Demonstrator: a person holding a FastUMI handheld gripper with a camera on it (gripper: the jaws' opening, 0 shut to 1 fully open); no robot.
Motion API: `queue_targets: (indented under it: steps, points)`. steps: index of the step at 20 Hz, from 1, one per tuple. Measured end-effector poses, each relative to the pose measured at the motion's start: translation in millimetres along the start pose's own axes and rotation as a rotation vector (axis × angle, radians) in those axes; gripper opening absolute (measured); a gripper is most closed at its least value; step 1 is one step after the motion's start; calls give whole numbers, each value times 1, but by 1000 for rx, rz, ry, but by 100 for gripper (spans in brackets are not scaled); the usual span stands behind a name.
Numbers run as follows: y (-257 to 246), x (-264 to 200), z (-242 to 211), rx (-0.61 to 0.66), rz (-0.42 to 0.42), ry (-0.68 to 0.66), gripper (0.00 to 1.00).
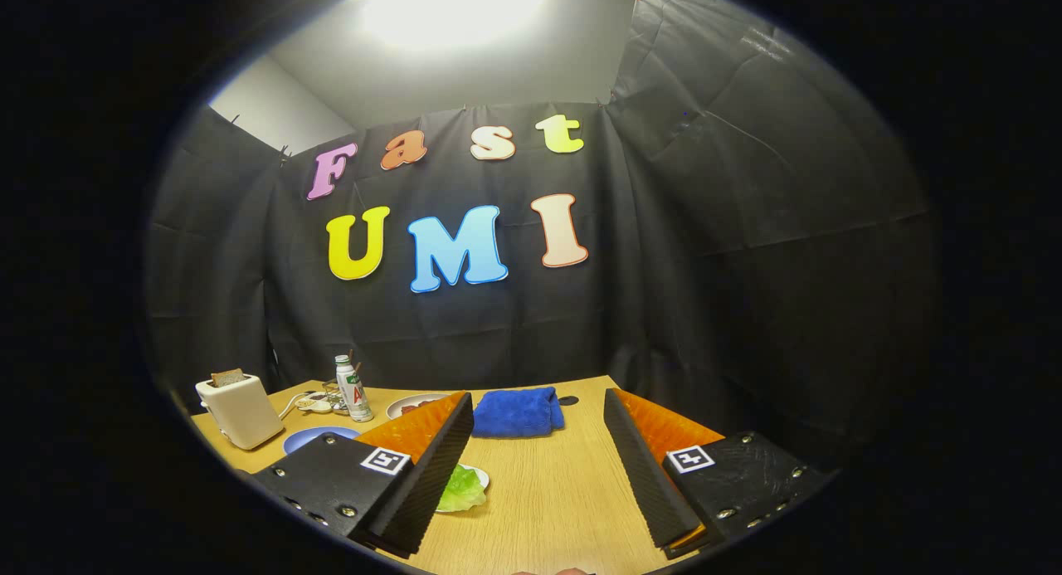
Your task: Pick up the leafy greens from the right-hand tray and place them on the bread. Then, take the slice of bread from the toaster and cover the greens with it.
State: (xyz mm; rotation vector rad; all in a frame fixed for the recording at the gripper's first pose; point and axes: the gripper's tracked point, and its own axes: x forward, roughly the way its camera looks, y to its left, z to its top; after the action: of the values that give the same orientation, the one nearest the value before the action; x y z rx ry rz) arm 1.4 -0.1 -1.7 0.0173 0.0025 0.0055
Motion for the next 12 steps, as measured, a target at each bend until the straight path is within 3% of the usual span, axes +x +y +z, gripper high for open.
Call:
queue_targets:
  steps: [12]
  points:
    - [38, 5, -23, -28, 49, 36, 97]
